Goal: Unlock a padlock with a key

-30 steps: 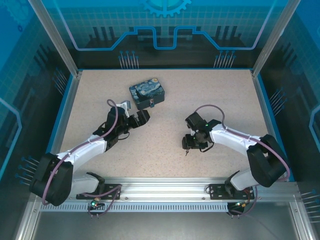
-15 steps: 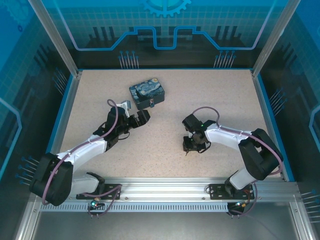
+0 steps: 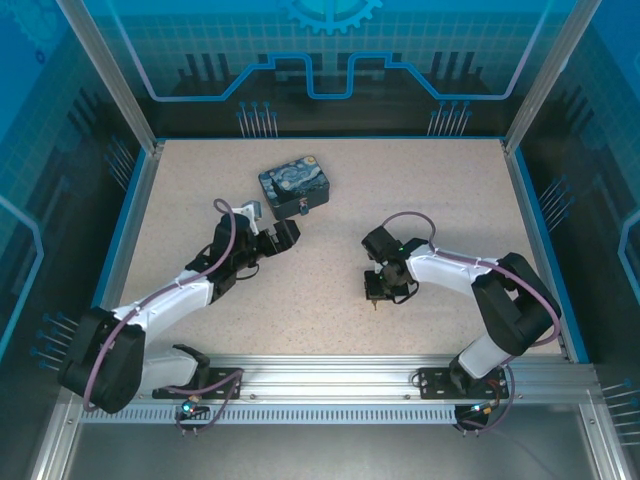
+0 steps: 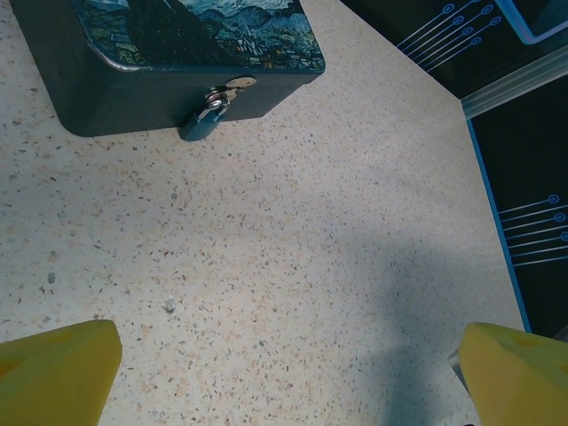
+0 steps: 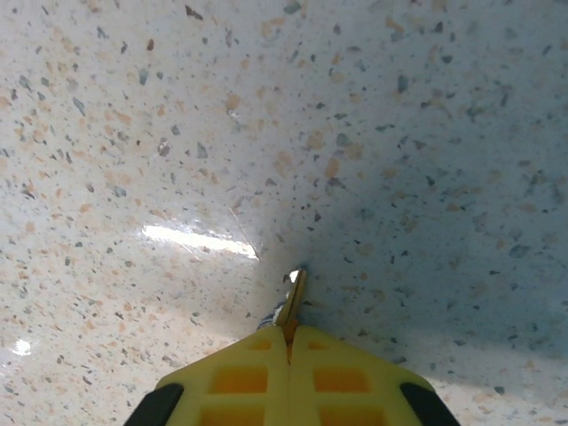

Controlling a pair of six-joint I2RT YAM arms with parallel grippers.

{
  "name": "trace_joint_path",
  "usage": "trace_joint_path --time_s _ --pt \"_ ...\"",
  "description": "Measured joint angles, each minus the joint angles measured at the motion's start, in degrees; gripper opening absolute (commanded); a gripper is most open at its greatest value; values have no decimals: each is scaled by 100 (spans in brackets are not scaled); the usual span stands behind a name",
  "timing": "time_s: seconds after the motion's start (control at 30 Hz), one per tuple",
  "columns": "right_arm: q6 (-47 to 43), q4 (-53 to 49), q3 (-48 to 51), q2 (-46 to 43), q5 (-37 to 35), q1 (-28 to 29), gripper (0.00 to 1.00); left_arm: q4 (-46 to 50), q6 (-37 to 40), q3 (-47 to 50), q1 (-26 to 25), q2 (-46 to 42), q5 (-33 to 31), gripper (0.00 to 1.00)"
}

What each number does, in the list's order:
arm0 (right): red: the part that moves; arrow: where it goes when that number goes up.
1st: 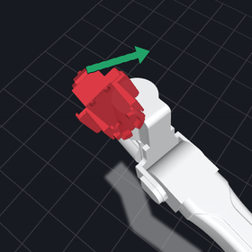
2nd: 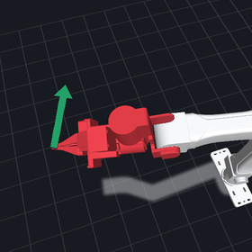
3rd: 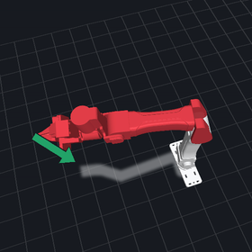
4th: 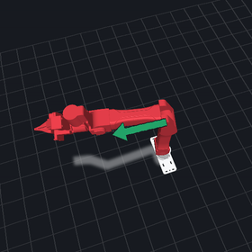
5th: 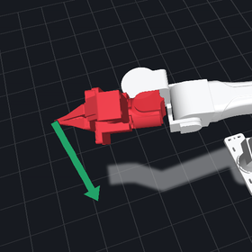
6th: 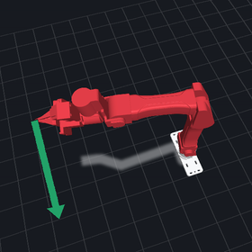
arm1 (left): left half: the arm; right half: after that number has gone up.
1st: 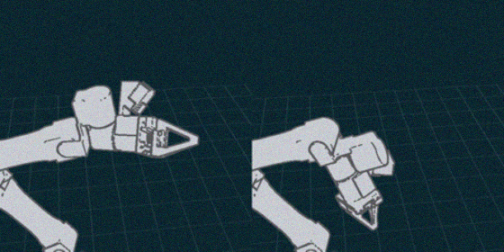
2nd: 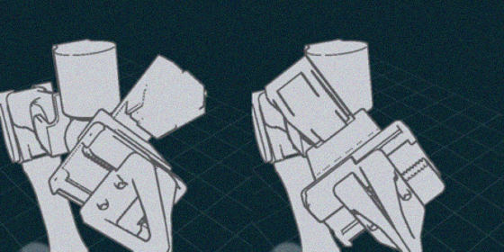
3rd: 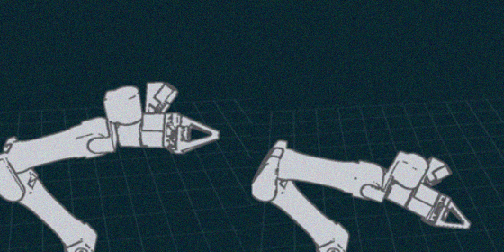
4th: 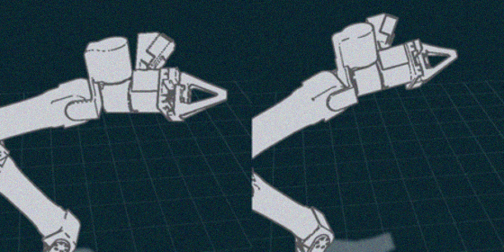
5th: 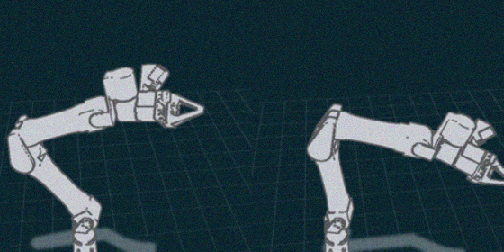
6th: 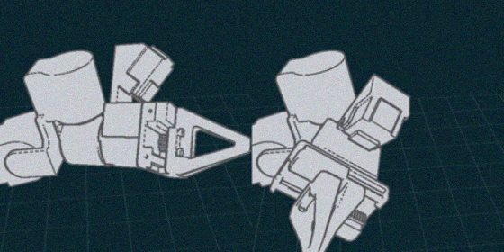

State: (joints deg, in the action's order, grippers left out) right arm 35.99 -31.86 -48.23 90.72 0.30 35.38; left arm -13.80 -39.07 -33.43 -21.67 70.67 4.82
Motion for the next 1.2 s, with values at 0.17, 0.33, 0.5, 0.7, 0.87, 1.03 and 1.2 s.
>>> trace_joint_path --time_s 0.17,0.33,0.5,0.7,0.87,1.03,1.2 --pt "-22 107 66 -90 -2 11 0 2 17 0 0 -127 0 99" --pt "-197 415 227 -546 116 0 0 22 87 -15 0 -337 17 99" --pt "-439 1156 498 -1305 542 -138 0 74 313 -256 0 -496 396 93" --pt "-542 2033 527 -1847 1097 -516 0 157 455 -793 -20 -529 1121 84" --pt "-645 2120 358 -1884 1220 -573 0 175 455 -1008 -133 -529 1453 84" --pt "-756 1987 197 -1484 1196 -577 0 243 455 -1010 -166 -527 1456 85" --pt "-800 1694 234 -802 1043 -457 0 323 455 -1010 -166 -527 1451 85"
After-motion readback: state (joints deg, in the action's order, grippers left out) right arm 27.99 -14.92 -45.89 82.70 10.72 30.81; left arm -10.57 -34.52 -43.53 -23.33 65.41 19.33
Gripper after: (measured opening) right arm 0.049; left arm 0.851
